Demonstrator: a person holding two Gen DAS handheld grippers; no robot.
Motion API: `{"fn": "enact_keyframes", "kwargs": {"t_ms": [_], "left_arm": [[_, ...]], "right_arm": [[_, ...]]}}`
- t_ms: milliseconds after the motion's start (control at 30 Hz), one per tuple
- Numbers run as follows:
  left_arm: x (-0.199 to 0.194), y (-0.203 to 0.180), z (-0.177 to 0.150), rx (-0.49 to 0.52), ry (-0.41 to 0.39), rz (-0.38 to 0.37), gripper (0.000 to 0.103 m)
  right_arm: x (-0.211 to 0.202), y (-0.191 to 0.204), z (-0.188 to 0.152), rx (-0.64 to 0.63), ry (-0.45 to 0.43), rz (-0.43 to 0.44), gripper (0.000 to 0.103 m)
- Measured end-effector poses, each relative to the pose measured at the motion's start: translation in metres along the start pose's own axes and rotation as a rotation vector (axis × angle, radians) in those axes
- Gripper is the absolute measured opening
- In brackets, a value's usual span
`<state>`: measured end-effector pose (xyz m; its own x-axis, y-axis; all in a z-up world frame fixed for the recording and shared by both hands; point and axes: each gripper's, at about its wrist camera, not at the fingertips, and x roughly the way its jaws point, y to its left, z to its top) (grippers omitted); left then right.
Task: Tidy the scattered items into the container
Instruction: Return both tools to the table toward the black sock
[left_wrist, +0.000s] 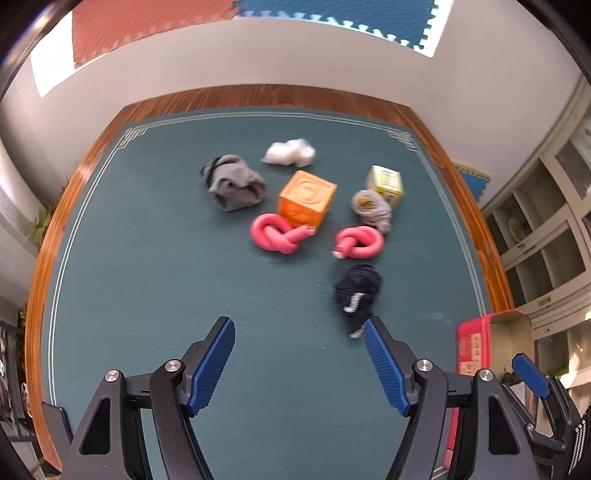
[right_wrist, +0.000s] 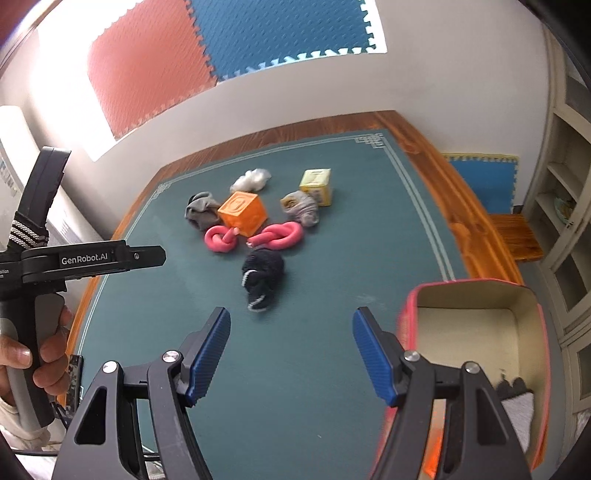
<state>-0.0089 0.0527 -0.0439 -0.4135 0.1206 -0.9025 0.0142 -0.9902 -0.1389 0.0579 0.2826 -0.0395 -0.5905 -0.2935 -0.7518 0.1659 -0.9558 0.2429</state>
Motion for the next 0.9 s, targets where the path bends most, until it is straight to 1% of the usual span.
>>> {"fn": "enact_keyframes", "kwargs": {"t_ms": [167, 333, 633, 900], "left_arm": [[0.019, 0.021, 0.01, -0.018, 0.028, 0.002, 0.074], [0.041, 0.034, 0.023, -0.027, 0.051, 0.003, 0.074], [0.084, 0.039, 0.051, -0.01, 0.096, -0.009, 0.074], [0.125, 0.043, 0.072, -0.012, 0.146, -0.021, 0.074]], "right_arm": [[0.024, 0.017, 0.009, -0.016, 0.039, 0.001, 0.073], [0.049, 0.026, 0.016, -0.011, 0.09, 0.005, 0.074], [0.089, 0.034, 0.029, -0.009, 0.144, -0.007, 0.074], [0.12, 0.029, 0.032, 0.015, 0.194, -0.023, 0.074]]}}
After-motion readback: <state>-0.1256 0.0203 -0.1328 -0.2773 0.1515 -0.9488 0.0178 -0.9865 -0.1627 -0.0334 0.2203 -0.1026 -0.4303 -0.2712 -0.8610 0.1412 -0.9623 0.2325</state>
